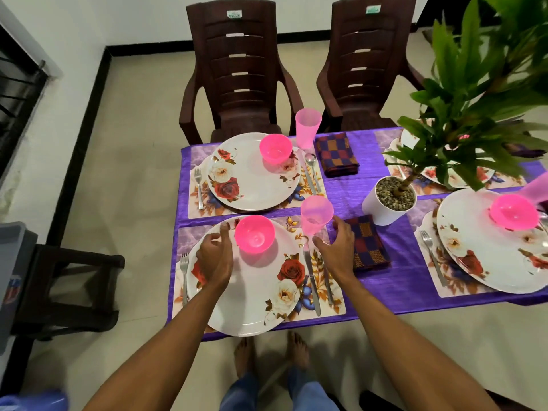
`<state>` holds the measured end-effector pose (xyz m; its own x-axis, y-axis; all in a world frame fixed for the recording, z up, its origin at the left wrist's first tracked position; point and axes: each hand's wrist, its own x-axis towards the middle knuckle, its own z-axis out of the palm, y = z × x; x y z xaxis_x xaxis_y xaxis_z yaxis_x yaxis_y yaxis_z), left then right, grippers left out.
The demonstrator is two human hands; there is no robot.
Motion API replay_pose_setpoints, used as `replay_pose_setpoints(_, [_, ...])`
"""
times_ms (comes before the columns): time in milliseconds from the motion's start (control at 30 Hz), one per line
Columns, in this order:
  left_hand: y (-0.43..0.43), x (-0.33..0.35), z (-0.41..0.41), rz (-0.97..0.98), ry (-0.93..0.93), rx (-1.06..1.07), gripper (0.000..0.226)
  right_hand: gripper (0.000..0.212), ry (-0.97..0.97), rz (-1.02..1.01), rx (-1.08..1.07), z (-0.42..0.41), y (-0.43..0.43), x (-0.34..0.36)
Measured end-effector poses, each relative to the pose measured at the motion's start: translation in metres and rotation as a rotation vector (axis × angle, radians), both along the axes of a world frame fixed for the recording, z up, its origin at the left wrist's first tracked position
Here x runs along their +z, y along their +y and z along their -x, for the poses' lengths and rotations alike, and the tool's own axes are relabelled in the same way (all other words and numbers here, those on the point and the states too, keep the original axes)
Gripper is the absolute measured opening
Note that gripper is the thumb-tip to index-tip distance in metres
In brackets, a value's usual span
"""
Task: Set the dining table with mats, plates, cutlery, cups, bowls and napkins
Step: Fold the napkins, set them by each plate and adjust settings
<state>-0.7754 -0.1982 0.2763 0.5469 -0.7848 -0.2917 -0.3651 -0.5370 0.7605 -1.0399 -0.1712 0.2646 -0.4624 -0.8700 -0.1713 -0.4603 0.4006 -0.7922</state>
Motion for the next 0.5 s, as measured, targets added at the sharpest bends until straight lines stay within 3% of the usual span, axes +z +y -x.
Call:
replay_pose_setpoints(100, [0.011, 0.013, 0.003, 0.153, -0.128, 0.075, 0.060, 0.047, 0.231, 0.072, -0.004, 0.013, 0.023, -0.004])
replay_pose_setpoints(233, [0.024, 0.031, 0.031, 0.351, -0.158, -0.133, 0.036, 0.056, 0.563, -0.105, 0.066, 0.044, 0.049, -0.017])
replay_pose_setpoints(333, [0.027, 0.033, 0.052, 0.390, -0.141, -0.298, 0.030, 0.059, 0.630, -0.292, 0.172, 0.058, 0.058, -0.026])
replay_pose_setpoints(500, [0.030, 0.030, 0.079, 0.355, -0.105, -0.449, 0.023, 0.058, 0.626, -0.430, 0.299, 0.060, 0.051, -0.029])
